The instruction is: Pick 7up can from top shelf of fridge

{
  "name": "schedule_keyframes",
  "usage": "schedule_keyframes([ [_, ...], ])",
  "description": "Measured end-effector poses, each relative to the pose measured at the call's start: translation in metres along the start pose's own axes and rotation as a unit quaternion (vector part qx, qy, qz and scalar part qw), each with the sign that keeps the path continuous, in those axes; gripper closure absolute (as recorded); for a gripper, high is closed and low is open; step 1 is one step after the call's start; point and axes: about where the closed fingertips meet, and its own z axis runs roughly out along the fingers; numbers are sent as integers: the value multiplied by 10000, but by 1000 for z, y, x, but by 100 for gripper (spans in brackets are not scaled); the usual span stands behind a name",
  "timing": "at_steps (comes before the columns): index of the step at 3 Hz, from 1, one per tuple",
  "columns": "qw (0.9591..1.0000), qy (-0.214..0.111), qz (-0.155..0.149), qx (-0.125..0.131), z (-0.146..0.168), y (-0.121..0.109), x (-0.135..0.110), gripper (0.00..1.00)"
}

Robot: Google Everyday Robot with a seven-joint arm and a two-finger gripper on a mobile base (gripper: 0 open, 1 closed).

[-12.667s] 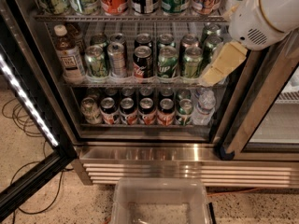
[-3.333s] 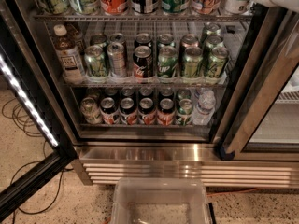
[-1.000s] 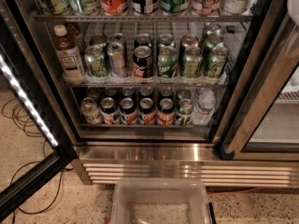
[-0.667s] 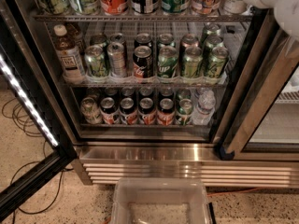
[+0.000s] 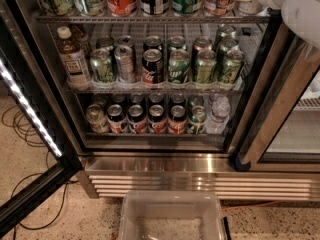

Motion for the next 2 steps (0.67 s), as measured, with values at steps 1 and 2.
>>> schedule_keyframes([
  [1,10000,-2,1,0,-4,0,1,42],
  [2,10000,-31,35,40,-3,-6,0,41],
])
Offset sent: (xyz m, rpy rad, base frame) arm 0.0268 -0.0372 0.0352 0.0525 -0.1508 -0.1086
